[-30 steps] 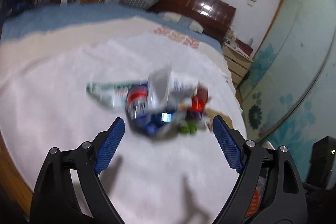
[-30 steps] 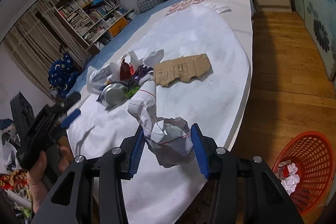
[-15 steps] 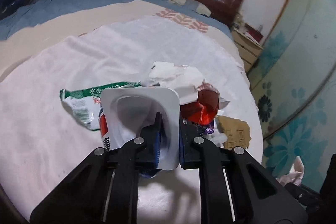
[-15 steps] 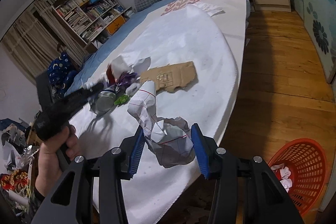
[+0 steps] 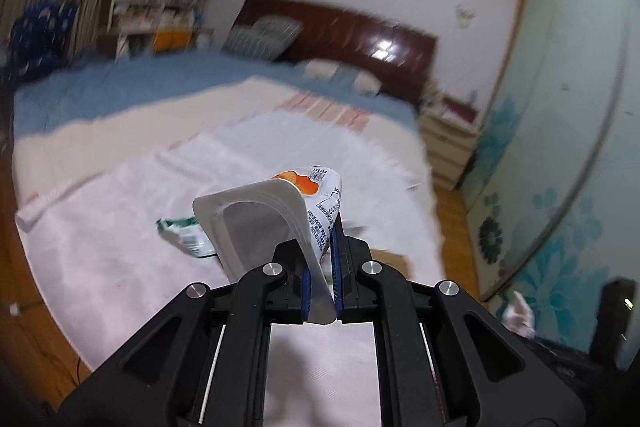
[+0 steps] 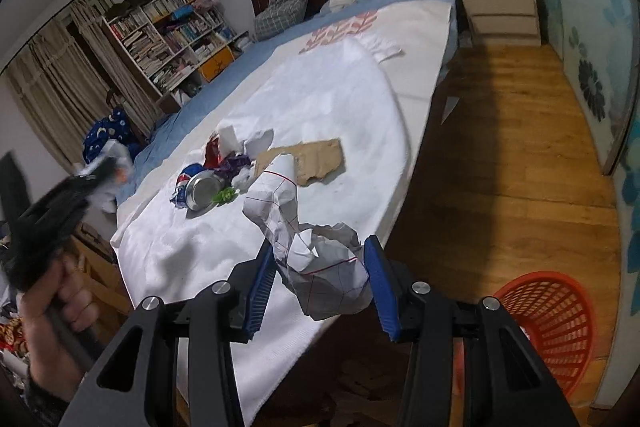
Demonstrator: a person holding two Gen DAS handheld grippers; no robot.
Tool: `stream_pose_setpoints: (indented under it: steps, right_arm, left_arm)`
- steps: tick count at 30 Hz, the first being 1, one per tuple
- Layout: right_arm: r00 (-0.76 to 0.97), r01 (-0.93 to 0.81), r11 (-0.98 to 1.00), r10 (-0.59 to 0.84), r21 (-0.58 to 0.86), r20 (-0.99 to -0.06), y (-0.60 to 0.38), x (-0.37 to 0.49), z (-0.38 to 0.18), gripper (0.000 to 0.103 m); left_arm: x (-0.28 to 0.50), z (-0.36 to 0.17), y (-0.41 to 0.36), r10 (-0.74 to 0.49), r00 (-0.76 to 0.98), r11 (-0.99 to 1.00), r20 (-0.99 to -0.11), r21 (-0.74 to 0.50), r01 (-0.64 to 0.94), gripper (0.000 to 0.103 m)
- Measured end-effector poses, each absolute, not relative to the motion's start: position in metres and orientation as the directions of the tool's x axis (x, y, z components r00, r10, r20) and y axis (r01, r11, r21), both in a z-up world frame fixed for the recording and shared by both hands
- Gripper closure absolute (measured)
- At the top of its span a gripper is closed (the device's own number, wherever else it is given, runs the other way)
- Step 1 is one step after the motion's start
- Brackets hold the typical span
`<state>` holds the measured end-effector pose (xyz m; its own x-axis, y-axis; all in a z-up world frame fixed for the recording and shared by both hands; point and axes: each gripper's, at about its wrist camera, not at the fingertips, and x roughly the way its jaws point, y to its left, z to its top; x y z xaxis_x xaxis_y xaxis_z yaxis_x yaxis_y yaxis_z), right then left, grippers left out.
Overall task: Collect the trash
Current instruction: 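Grasp the white cup with orange label with the left tool while the right holds the bag, then carry both items over the red basket and open both tools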
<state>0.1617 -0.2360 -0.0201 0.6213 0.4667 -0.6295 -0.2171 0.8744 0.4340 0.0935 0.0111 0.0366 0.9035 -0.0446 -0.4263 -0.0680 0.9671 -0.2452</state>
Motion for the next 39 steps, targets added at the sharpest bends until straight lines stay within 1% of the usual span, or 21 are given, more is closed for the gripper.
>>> stream_pose_setpoints:
  steps: [2, 4, 6, 8, 10, 12, 13, 15, 17, 19, 22, 26, 28, 29, 30, 31, 32, 33, 34, 39]
  right_arm:
    - [0.644, -0.213, 0.886, 0.445, 0.413, -0.623, -0.250, 0.150, -0.012, 0.057]
    - [0.667, -0.203, 0.898, 0.419, 0.392, -0.616, -0.265, 0.139, -0.004, 0.057]
    - [0.704, -0.172, 0.914, 0.374, 0.366, -0.604, -0.292, 0.123, 0.011, 0.057]
    - [0.741, -0.147, 0.923, 0.341, 0.356, -0.578, -0.319, 0.107, 0.027, 0.057]
    - [0.778, -0.113, 0.939, 0.287, 0.325, -0.559, -0.349, 0.088, 0.039, 0.057]
    - [0.790, -0.067, 0.951, 0.236, 0.303, -0.566, -0.377, 0.070, 0.038, 0.056]
    - [0.778, -0.045, 0.951, 0.225, 0.305, -0.587, -0.389, 0.065, 0.032, 0.056]
    - [0.740, -0.008, 0.946, 0.223, 0.324, -0.635, -0.406, 0.061, 0.014, 0.056]
    - [0.668, 0.032, 0.937, 0.239, 0.348, -0.705, -0.424, 0.063, -0.019, 0.057]
    - [0.584, 0.079, 0.937, 0.233, 0.340, -0.777, -0.435, 0.073, -0.048, 0.057]
    - [0.517, 0.136, 0.933, 0.221, 0.334, -0.827, -0.449, 0.083, -0.075, 0.057]
    - [0.505, 0.168, 0.921, 0.225, 0.351, -0.833, -0.456, 0.092, -0.081, 0.054]
    - [0.516, 0.159, 0.926, 0.219, 0.343, -0.828, -0.456, 0.094, -0.075, 0.050]
    - [0.522, 0.158, 0.928, 0.211, 0.337, -0.826, -0.456, 0.095, -0.072, 0.042]
    - [0.527, 0.164, 0.926, 0.209, 0.339, -0.824, -0.457, 0.096, -0.071, 0.031]
    - [0.527, 0.172, 0.926, 0.203, 0.337, -0.825, -0.457, 0.098, -0.070, 0.028]
    - [0.527, 0.177, 0.926, 0.196, 0.333, -0.827, -0.449, 0.100, -0.071, 0.026]
    - [0.526, 0.184, 0.925, 0.192, 0.332, -0.828, -0.450, 0.099, -0.071, 0.026]
    - [0.528, 0.190, 0.923, 0.191, 0.335, -0.827, -0.451, 0.100, -0.070, 0.026]
    - [0.557, 0.228, 0.910, 0.169, 0.346, -0.813, -0.462, 0.096, -0.066, 0.025]
  left_arm:
    - [0.076, 0.042, -0.011, -0.078, 0.913, 0.966, -0.400, -0.256, -0.029, 0.095]
    - [0.071, 0.044, -0.038, -0.161, 0.904, 0.956, -0.396, -0.289, 0.044, 0.095]
    - [0.071, 0.042, -0.081, -0.266, 0.880, 0.946, -0.393, -0.283, 0.159, 0.095]
    - [0.073, 0.035, -0.126, -0.353, 0.844, 0.931, -0.404, -0.245, 0.272, 0.095]
    - [0.077, 0.021, -0.160, -0.427, 0.794, 0.903, -0.434, -0.249, 0.349, 0.095]
    - [0.088, 0.004, -0.184, -0.504, 0.727, 0.863, -0.466, -0.305, 0.403, 0.095]
    - [0.096, -0.007, -0.194, -0.553, 0.675, 0.833, -0.488, -0.354, 0.426, 0.095]
    - [0.123, -0.042, -0.220, -0.666, 0.508, 0.746, -0.546, -0.493, 0.448, 0.095]
    - [0.138, -0.073, -0.244, -0.677, 0.417, 0.735, -0.607, -0.523, 0.431, 0.095]
    - [0.147, -0.105, -0.270, -0.640, 0.346, 0.758, -0.686, -0.488, 0.433, 0.095]
    - [0.150, -0.139, -0.294, -0.598, 0.282, 0.773, -0.751, -0.447, 0.450, 0.095]
    - [0.149, -0.163, -0.312, -0.569, 0.226, 0.777, -0.790, -0.428, 0.462, 0.095]
    - [0.145, -0.166, -0.315, -0.565, 0.220, 0.776, -0.795, -0.422, 0.469, 0.095]
    - [0.146, -0.166, -0.317, -0.559, 0.219, 0.778, -0.800, -0.415, 0.471, 0.093]
    - [0.146, -0.166, -0.319, -0.554, 0.217, 0.780, -0.804, -0.409, 0.474, 0.083]
    - [0.146, -0.166, -0.318, -0.551, 0.218, 0.782, -0.806, -0.407, 0.472, 0.072]
    - [0.146, -0.165, -0.318, -0.554, 0.220, 0.782, -0.803, -0.412, 0.467, 0.042]
    - [0.145, -0.162, -0.314, -0.567, 0.235, 0.781, -0.790, -0.425, 0.457, 0.031]
    - [0.145, -0.159, -0.311, -0.578, 0.249, 0.779, -0.777, -0.435, 0.451, 0.031]
    - [0.141, -0.149, -0.303, -0.571, 0.274, 0.789, -0.774, -0.427, 0.442, 0.031]
